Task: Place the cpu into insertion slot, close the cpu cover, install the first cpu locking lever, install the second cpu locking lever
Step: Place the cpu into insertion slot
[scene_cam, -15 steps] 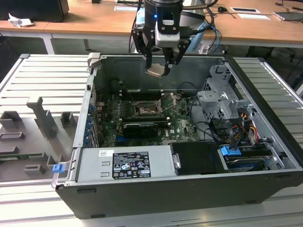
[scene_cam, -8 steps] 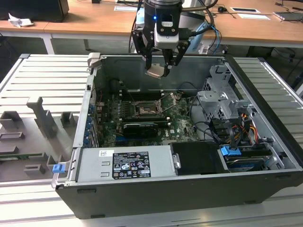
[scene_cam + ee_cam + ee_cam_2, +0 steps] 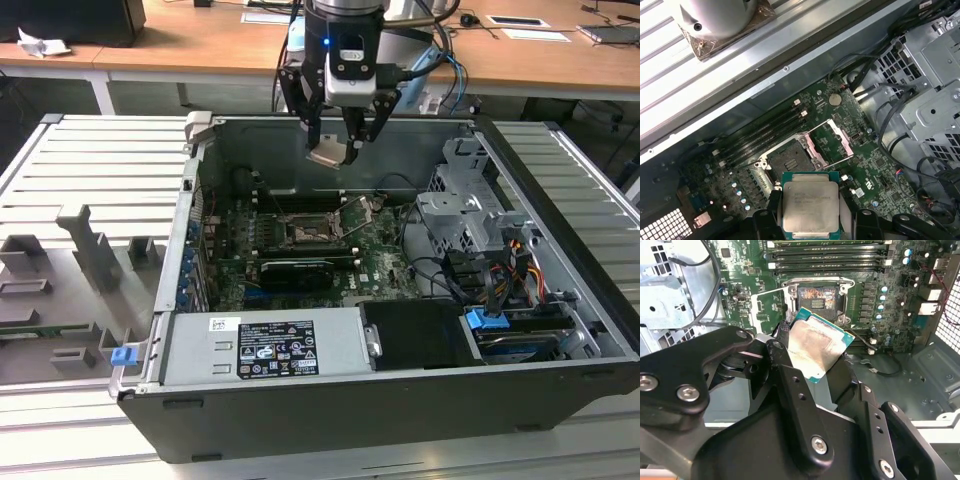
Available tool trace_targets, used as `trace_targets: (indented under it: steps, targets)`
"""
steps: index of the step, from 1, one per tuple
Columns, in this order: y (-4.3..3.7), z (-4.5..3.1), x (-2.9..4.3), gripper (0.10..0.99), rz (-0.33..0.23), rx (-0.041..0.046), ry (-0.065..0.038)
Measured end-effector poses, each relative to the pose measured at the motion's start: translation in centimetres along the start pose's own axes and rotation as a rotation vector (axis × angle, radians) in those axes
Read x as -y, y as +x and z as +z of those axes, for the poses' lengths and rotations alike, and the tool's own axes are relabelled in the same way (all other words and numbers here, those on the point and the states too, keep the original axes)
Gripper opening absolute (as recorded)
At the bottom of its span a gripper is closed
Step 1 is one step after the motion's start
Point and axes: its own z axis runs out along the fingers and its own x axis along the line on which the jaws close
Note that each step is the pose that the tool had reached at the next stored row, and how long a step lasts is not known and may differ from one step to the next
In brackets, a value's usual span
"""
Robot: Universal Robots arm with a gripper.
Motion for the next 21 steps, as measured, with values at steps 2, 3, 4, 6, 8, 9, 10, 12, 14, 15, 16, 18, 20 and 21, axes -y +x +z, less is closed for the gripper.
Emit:
trace_targets:
  steps: [2,3,4,6,8,9,10,12,14,15,16,18,20,21]
  targets:
    - [0.00,0.06,0.01,0.541,0.003,0.0002,0.000]
    - [0.00,0.10,0.01,0.541,0.005,0.0003,0.000]
    - [0.00,0.14,0.01,0.541,0.006,0.0004,0.000]
    - [0.00,0.21,0.02,0.541,0.009,0.0007,0.000]
    - [0.00,0.29,0.02,0.541,0.012,0.0009,0.000]
    - [0.00,0.32,0.03,0.541,0.014,0.0010,0.000]
    - [0.00,0.35,0.03,0.541,0.015,0.0011,0.000]
    - [-0.01,0.43,0.03,0.541,0.018,0.0014,0.000]
    - [-0.01,0.51,0.04,0.541,0.022,0.0015,0.000]
    - [-0.01,0.55,0.04,0.541,0.023,0.0016,0.000]
    - [-0.01,0.60,0.04,0.541,0.025,0.0018,0.000]
    - [-0.01,0.68,0.05,0.541,0.027,0.0019,0.000]
    - [-0.01,0.76,0.06,0.541,0.030,0.0021,0.000]
    - [-0.01,0.79,0.06,0.541,0.031,0.0023,0.000]
